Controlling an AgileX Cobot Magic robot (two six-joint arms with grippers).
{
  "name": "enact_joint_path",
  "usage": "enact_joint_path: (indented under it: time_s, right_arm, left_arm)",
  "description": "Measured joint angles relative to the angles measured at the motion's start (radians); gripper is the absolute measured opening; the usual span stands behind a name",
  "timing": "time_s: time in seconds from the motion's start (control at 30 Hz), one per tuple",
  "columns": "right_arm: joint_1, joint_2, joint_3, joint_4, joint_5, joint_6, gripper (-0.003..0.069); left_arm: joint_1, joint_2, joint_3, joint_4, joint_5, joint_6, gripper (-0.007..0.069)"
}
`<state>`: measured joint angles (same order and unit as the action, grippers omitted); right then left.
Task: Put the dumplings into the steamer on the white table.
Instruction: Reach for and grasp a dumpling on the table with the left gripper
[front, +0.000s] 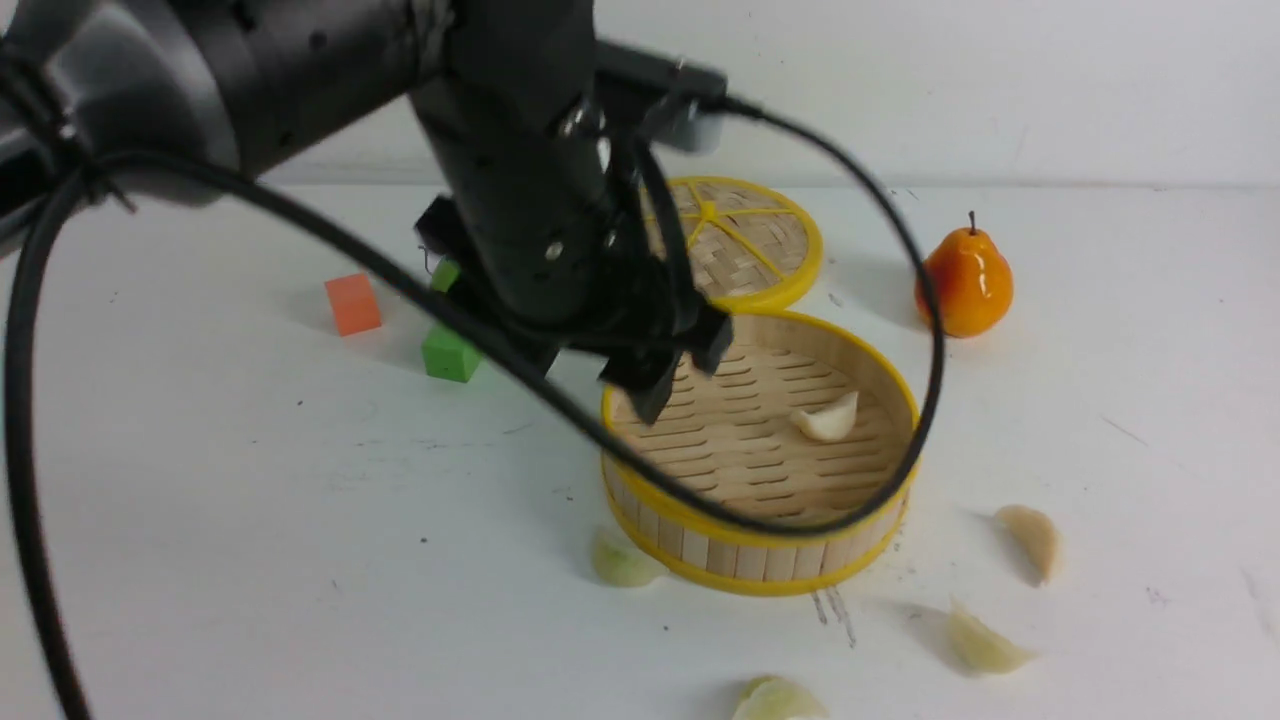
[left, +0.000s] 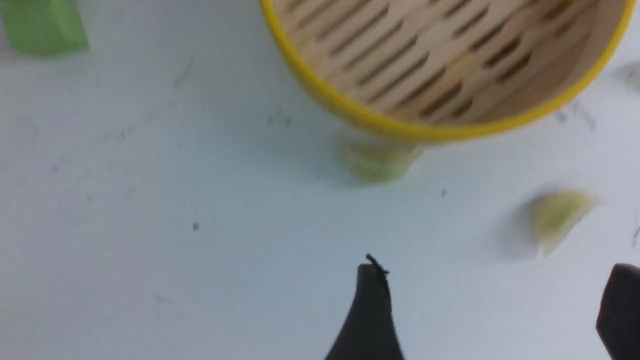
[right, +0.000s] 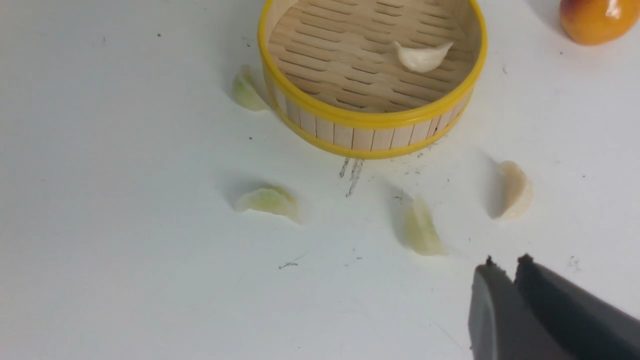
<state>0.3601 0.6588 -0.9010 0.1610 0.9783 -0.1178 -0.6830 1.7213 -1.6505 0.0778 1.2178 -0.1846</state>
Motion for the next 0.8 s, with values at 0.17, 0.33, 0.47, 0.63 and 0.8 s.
enact_joint_path:
  time_s: [0.17,0.33,0.47,0.63,0.8]
  right_arm:
    - [0.000,0.000,0.000,0.007,0.004,0.000,0.0066]
    - [0.000,0.000,0.000,0.010,0.012,0.000,0.0069]
    - [0.000,0.000,0.000,0.011,0.014,0.000,0.0073]
    - [0.000,0.001,0.000,0.013,0.019,0.000,0.0075]
    - [0.000,0.001,0.000,0.013,0.021,0.000,0.0075]
  left_arm:
    - [0.000,-0.011,0.257,0.005,-0.201,-0.109,0.0554]
    - [0.047,-0.008,0.407,-0.020,-0.402,-0.244,0.0552]
    - [0.125,0.005,0.422,-0.078,-0.488,-0.294,0.0542]
    - [0.181,0.057,0.422,-0.156,-0.636,-0.312,0.0525]
    - [0.181,0.122,0.422,-0.195,-0.712,-0.315,0.0521]
